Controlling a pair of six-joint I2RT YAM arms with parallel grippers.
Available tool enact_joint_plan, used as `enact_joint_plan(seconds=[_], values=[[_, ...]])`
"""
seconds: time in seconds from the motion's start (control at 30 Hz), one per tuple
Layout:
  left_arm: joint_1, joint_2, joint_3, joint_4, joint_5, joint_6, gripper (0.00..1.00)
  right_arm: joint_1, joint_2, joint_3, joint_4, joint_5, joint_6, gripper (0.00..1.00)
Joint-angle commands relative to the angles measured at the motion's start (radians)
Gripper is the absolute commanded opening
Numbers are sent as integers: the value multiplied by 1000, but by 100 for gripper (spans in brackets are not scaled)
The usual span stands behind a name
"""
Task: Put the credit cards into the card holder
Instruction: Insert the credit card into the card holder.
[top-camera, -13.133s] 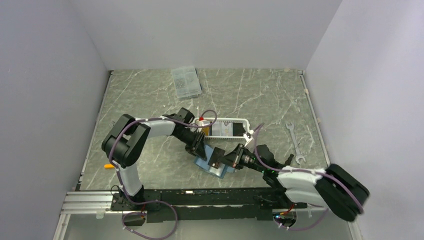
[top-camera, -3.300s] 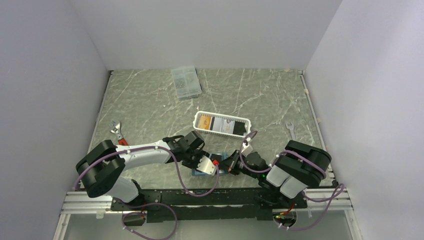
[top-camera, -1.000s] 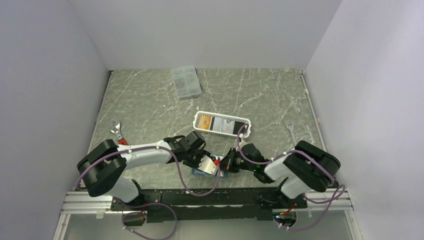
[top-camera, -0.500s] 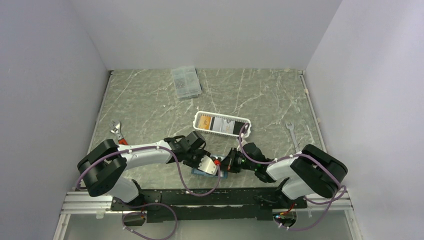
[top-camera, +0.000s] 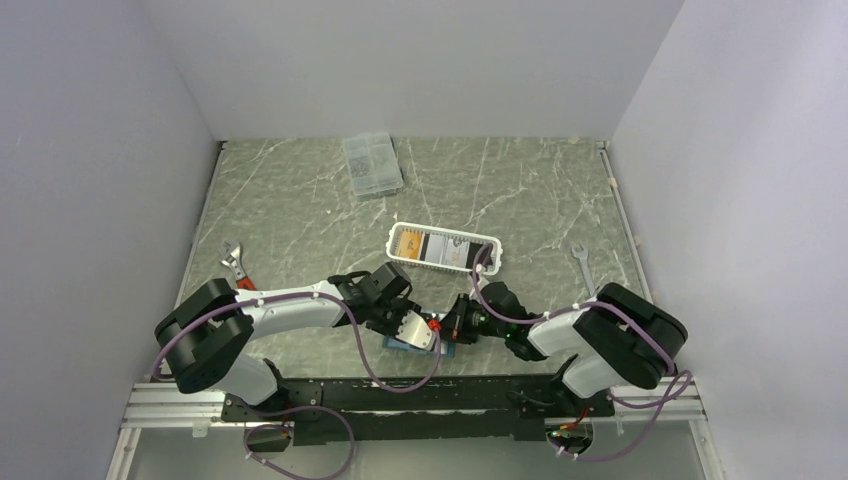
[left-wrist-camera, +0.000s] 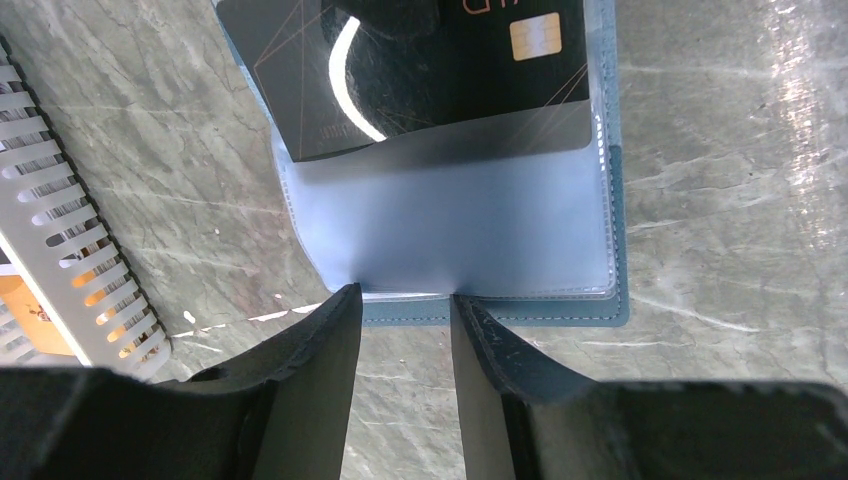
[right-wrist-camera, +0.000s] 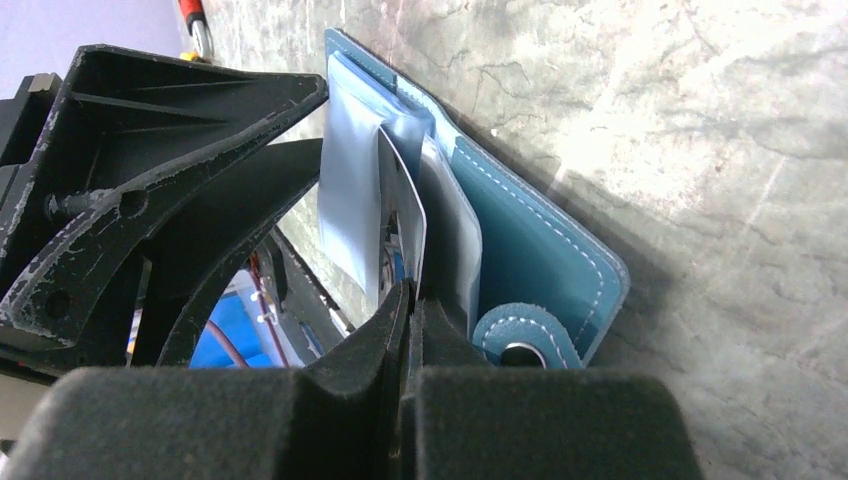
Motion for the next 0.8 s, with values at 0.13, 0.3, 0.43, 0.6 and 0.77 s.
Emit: enact_joint_plan(seconds=[0.13,0.3,0.43,0.6,0.77], values=[[5,71,-57,-19,-81,5,43,7,74,27,-140,-47,-73,0],[5,72,-58,-21,-82,4,43,11,61,75,-226,-23,-100,0],[4,67,-60,-28,-85,-1,43,44,-54,99,-389,91,-109,11],[4,63,-73,-29,-83,-13,42,131,-159,153,-603,258,-88,33],[5,58,-85,-23,-77,-20,42,175,-150,172,-613,279,-68,45]])
